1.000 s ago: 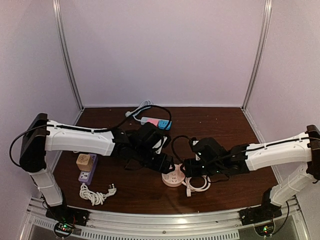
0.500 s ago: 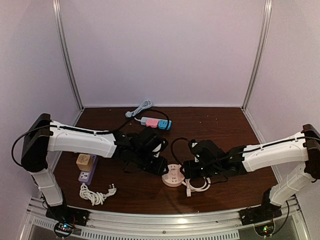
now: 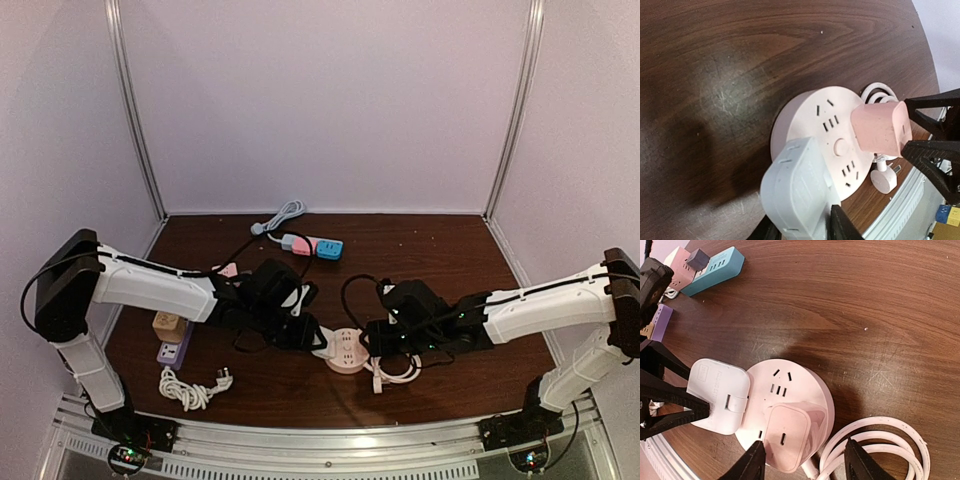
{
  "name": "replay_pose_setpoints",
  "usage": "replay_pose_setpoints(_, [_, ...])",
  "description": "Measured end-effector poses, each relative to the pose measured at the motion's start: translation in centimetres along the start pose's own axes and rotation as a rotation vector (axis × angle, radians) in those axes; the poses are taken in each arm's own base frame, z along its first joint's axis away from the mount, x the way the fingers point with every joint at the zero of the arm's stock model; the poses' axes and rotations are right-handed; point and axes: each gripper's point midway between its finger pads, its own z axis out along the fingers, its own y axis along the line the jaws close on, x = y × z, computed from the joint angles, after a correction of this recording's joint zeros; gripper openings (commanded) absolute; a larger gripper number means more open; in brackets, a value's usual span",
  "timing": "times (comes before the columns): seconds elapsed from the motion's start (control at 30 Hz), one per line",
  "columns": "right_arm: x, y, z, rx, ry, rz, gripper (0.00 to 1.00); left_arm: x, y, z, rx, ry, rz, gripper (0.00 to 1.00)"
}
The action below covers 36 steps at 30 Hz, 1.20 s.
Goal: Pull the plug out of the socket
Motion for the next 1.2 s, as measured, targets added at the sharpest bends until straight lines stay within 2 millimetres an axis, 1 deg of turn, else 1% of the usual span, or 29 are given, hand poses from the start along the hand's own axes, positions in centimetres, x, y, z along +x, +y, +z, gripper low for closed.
replay_pose_setpoints(0.2, [-0.08,-0.05,-0.02,0.001,-0.002,0.004,0.54,-0.26,-0.05,0.04,0.068,-0.023,-0.050,0.27])
replay_pose_setpoints(0.53, [-0.46,-0.19,-0.29,0.003,-0.012,0.026,0.48,-0.66,-0.64,0.13,0.153,-0.055,-0.097,0.19])
replay_pose_setpoints(0.63, [-0.53,-0.15,-0.37,0.001,-0.014,0.035,0.42,-0.72,-0.83,0.14,0.175,-0.064,-0.112,0.16])
replay_pose_setpoints(0.7, [-0.55,-0.13,-0.39,0.000,-0.015,0.039,0.41,-0.78,-0.88,0.13,0.186,-0.069,-0.126,0.14])
replay_pose_setpoints(1.03, [-0.30,-0.48,-0.33,0.009,-0.007,0.062,0.41,-0.74,-0.61,0.33,0.227,-0.086,-0.249,0.08])
replay_pose_setpoints(1.2, [-0.27,-0.55,-0.29,0.010,-0.006,0.067,0.35,-0.77,-0.56,0.52,0.256,-0.096,-0.297,0.02])
